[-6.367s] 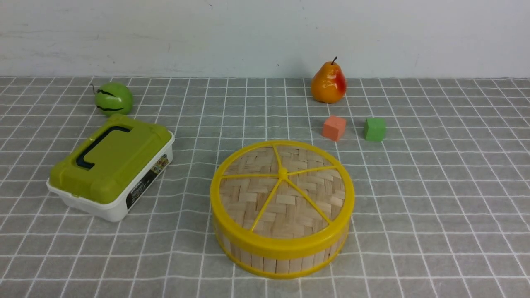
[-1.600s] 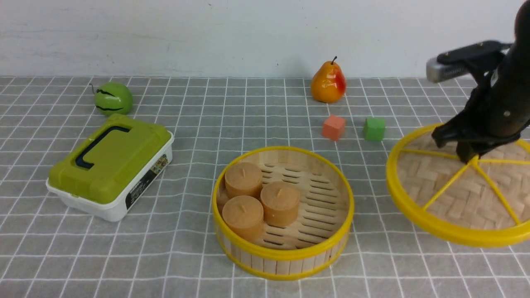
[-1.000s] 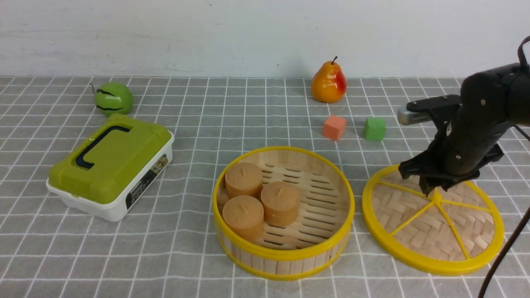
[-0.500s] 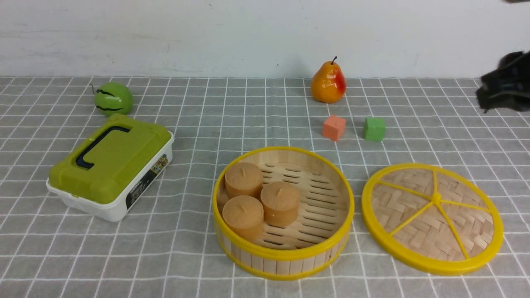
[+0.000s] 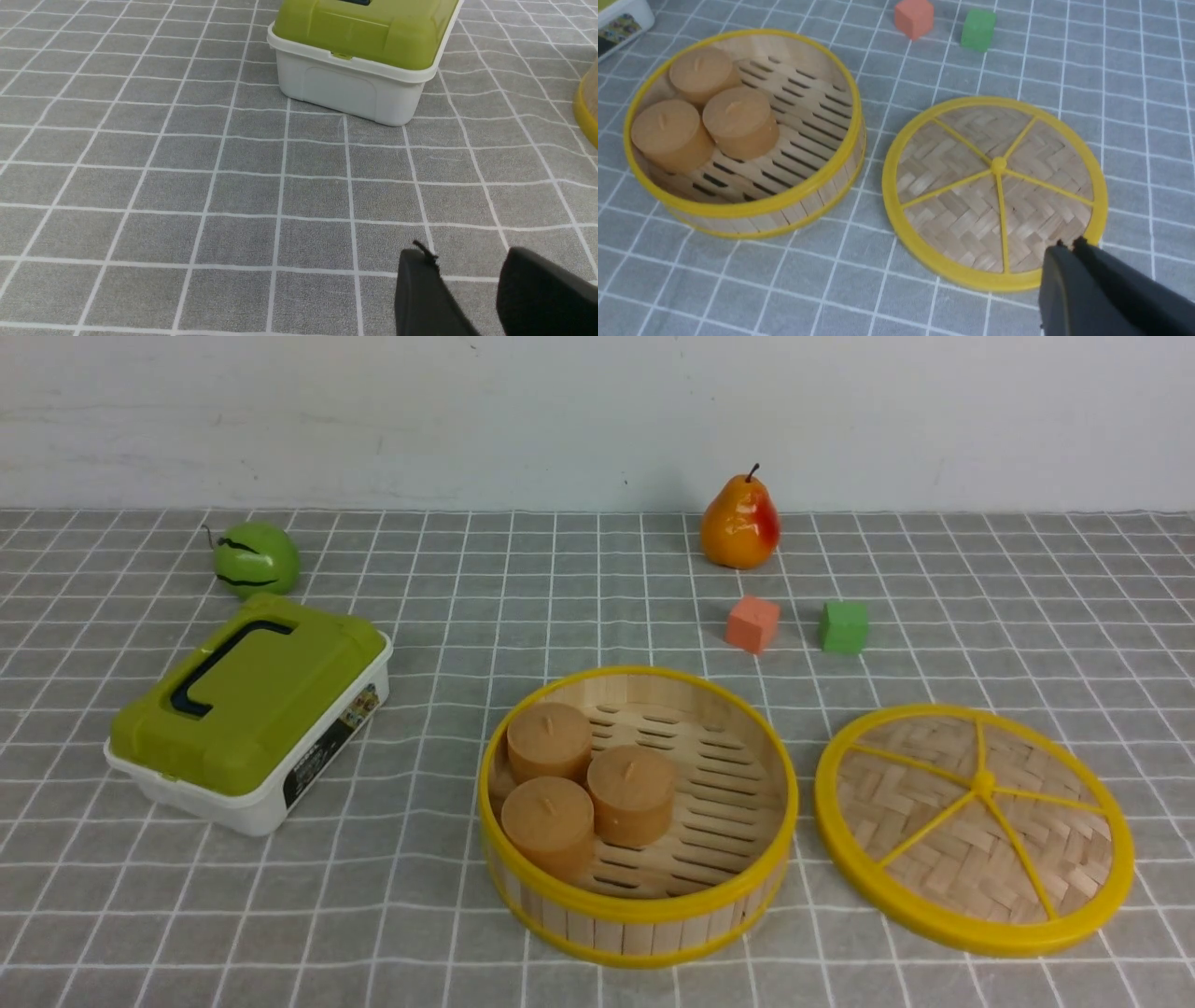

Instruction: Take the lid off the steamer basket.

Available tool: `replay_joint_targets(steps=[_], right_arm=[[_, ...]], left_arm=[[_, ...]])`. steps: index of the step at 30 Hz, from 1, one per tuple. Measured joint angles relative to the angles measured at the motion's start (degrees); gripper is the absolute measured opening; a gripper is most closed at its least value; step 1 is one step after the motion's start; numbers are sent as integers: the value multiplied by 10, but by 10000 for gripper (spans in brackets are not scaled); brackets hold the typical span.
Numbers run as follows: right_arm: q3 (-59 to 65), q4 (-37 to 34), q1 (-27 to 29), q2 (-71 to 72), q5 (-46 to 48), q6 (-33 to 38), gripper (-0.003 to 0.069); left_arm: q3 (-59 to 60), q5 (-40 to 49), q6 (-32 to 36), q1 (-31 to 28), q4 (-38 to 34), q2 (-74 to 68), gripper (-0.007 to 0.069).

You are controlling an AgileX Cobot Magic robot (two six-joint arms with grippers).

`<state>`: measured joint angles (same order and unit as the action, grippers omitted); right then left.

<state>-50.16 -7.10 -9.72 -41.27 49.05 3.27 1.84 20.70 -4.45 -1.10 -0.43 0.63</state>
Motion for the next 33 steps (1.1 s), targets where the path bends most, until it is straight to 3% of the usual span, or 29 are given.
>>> replay_joint_targets(steps=[9, 13, 20, 24, 28, 33], right_arm=[[12, 33, 0, 13, 41, 0, -16], [70, 33, 0, 49, -102, 0, -15], [307, -12, 0, 155, -510, 0, -8], [404, -17, 0, 198, -630, 0, -6], [485, -27, 1, 267, -648, 0, -4], [517, -43, 42, 329, -563, -40, -3]], left_arm=[[0, 0, 0, 0, 0, 0, 239], [0, 0, 0, 0, 0, 0, 239], [0, 0, 0, 0, 0, 0, 239], [0, 0, 0, 0, 0, 0, 239], [0, 0, 0, 0, 0, 0, 239], [0, 0, 0, 0, 0, 0, 239]])
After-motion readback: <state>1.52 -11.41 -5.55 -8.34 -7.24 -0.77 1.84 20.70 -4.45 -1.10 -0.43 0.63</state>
